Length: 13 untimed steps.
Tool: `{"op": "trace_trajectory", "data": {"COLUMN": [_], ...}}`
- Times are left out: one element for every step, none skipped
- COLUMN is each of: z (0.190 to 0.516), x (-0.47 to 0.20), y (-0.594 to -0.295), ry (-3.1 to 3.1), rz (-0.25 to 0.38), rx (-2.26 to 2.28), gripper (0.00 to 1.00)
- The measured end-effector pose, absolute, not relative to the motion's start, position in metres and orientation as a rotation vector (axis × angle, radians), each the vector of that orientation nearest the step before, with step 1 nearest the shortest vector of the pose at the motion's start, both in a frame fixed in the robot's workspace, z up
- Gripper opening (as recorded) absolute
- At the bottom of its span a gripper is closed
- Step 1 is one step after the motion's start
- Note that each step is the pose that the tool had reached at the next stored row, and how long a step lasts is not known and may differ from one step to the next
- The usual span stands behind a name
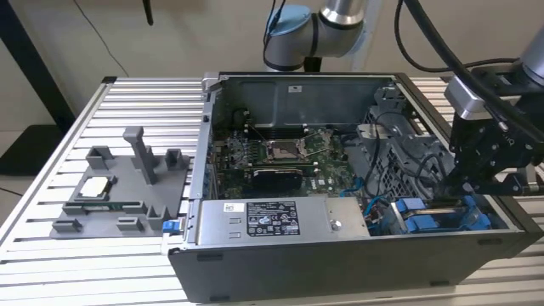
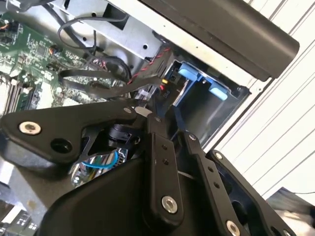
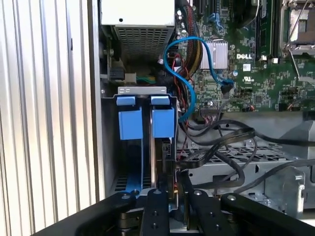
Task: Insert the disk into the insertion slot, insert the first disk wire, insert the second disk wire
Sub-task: 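Insert the second disk wire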
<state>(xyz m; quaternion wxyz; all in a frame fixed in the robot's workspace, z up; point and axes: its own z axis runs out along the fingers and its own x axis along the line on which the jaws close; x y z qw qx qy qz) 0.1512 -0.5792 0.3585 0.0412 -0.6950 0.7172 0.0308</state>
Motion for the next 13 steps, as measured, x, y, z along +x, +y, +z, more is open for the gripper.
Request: {"op": "trace_trajectory", "data": {"z": [0.361,0.363,0.367,0.370,0.372,0.373,0.373,0.373,0.373,0.373,0.373,0.373,0.373], "x": [0.151,0.151,0.151,0.151,0.151,0.151,0.151,0.151,0.151,0.151,0.151,0.151,0.151], "y": [-0.579,-0.579,-0.579,-0.579,-0.579,-0.579,-0.579,-0.579,-0.579,-0.579,-0.579,-0.579,-0.579], "ry": [2.195,2.194,2.194,2.194,2.193,2.193,2.193,2.193,2.193,2.193,2.193,2.193,2.193], "rz": [0.098,0.100,0.101,0.102,0.103,0.103,0.103,0.103,0.103,0.103,0.103,0.103,0.103], "rx": [-2.126,-2.126,-2.126,-2.126,-2.125,-2.125,-2.125,-2.125,-2.125,-2.125,-2.125,-2.125,-2.125], "gripper": [0.24,0.24,0.24,0.24,0.24,0.24,0.24,0.24,0.24,0.24,0.24,0.24,0.24]}}
